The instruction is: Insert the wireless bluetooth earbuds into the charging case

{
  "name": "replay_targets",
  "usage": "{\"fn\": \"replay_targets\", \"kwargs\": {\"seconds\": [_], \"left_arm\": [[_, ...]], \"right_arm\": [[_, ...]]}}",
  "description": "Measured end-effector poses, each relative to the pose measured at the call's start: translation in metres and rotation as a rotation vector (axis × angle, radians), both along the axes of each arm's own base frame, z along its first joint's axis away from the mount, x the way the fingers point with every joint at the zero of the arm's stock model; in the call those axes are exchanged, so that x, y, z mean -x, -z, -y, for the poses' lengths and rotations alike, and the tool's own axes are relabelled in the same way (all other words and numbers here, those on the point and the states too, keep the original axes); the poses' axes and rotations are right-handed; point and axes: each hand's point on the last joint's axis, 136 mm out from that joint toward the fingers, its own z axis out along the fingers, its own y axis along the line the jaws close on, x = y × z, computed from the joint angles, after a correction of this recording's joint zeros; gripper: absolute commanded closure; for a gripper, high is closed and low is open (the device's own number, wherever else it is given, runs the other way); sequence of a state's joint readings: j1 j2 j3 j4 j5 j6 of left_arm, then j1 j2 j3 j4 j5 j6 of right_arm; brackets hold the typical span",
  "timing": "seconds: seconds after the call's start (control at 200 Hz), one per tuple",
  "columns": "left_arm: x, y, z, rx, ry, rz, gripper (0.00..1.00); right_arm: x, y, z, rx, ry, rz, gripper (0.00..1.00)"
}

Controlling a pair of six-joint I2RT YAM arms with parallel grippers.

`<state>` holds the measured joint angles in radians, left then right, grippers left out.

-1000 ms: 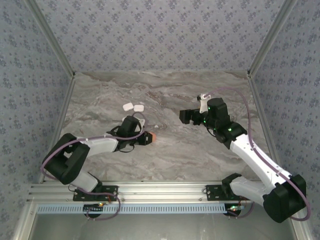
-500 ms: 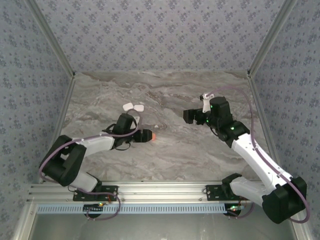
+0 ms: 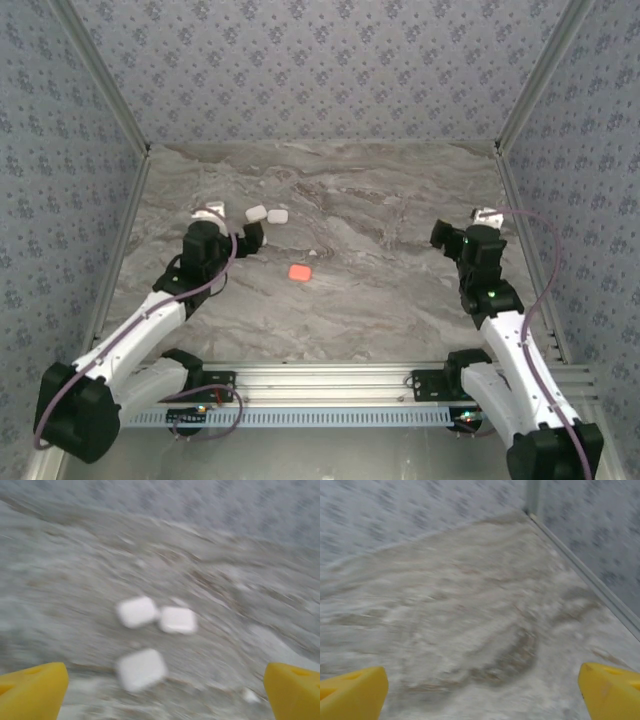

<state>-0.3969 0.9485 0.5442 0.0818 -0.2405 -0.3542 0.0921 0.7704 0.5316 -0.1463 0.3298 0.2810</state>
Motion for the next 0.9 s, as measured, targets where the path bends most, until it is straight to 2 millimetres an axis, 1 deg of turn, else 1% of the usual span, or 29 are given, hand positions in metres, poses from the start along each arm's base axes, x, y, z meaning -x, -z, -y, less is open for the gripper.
{"fn": "replay_targets", "kwargs": {"seconds": [0.07,0.14,0.205,0.28,0.355,0.405,0.5,0.55,0.61,0.665,0.765,0.825,0.899], "left_arm": [[0.001,0.009,-0.027,-0.072,-0.094,0.016,0.01],[0.005,0.025,-0.051,-0.158,-0.168,-0.001,0.01],[0.009,0.038,-0.069,-0.217,-0.219,-0.023,0.01],[0.010,0.046,-0.090,-0.253,-0.278,-0.040,0.01],[0.010,0.053,-0.107,-0.272,-0.324,-0.053,0.01],[0.009,0.060,-0.115,-0.288,-0.340,-0.063,0.01],[0.007,0.078,-0.117,-0.313,-0.317,-0.087,0.01],[0.005,0.089,-0.115,-0.322,-0.283,-0.104,0.01],[0.002,0.099,-0.111,-0.330,-0.234,-0.114,0.01],[-0.003,0.101,-0.106,-0.335,-0.192,-0.104,0.01],[-0.016,0.097,-0.096,-0.326,-0.118,-0.048,0.01],[-0.022,0.096,-0.093,-0.317,-0.086,-0.022,0.01],[-0.028,0.100,-0.090,-0.303,-0.050,-0.012,0.01]], "right_arm": [[0.004,0.032,0.016,0.019,0.062,-0.058,0.00],[0.007,0.054,0.026,0.040,0.102,-0.095,0.00],[0.007,0.068,0.031,0.059,0.118,-0.106,0.00],[0.006,0.082,0.033,0.086,0.113,-0.116,0.00],[0.002,0.094,0.033,0.116,0.093,-0.130,0.00],[-0.003,0.101,0.031,0.132,0.067,-0.146,0.00],[-0.016,0.102,0.024,0.141,0.019,-0.119,0.00],[-0.024,0.099,0.020,0.141,-0.006,-0.091,0.00],[-0.033,0.098,0.015,0.144,-0.042,-0.063,0.00],[-0.041,0.099,0.008,0.144,-0.087,-0.044,0.00],[-0.051,0.104,-0.006,0.149,-0.183,-0.039,0.00],[-0.056,0.105,-0.014,0.156,-0.233,-0.033,0.00],[-0.062,0.104,-0.022,0.165,-0.286,-0.013,0.00]]}}
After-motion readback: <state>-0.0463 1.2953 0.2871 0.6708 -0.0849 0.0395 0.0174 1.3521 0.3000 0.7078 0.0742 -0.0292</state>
